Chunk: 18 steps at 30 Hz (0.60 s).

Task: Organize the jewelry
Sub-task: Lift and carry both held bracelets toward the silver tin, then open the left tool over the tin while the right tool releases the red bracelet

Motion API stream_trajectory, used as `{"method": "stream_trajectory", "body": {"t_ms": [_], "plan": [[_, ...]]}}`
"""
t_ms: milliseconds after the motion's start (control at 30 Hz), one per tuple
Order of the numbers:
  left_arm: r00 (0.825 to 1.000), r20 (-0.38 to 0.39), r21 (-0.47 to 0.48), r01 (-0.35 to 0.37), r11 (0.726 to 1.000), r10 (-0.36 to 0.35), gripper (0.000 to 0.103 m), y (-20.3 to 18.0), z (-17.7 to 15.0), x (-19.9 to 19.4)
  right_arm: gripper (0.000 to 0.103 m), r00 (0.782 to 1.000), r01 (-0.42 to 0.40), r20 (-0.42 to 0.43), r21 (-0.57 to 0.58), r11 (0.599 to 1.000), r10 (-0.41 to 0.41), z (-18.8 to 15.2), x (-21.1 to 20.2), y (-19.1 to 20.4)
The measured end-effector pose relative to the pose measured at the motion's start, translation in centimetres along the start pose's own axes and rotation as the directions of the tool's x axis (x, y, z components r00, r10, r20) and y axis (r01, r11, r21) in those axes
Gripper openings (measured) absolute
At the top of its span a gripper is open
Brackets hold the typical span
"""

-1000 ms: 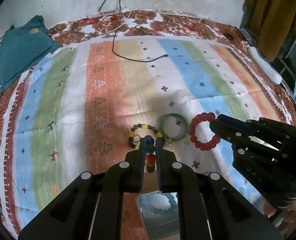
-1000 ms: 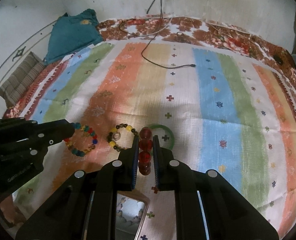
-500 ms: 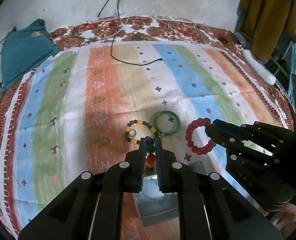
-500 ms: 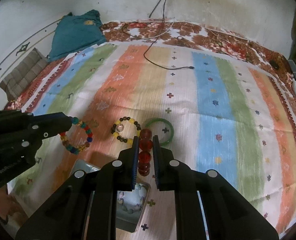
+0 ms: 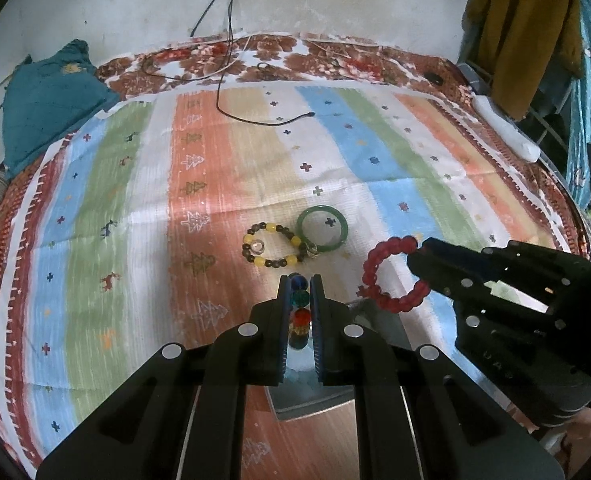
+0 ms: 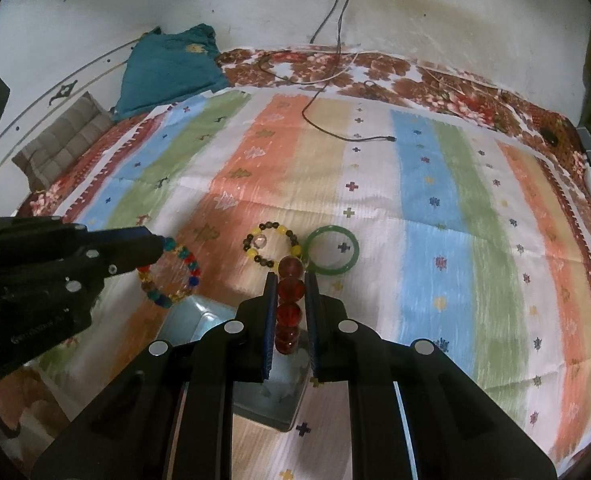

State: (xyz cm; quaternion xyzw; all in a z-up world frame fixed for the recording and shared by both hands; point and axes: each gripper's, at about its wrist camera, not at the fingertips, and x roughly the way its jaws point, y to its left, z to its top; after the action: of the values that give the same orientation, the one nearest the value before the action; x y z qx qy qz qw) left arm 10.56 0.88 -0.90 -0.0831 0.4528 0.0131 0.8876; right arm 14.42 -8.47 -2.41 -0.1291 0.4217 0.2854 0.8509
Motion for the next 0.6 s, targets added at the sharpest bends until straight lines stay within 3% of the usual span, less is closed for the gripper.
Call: {"method": "stream_trajectory", "body": {"t_ms": [600], "plan": [[0.999, 0.022, 0.036, 0.023, 0.999, -0.024, 0.009, -1.2, -2.7, -2.0, 0.014, 0.999, -0.043, -0.002, -0.01, 0.999, 0.043, -2.5, -1.8, 1.1]]}}
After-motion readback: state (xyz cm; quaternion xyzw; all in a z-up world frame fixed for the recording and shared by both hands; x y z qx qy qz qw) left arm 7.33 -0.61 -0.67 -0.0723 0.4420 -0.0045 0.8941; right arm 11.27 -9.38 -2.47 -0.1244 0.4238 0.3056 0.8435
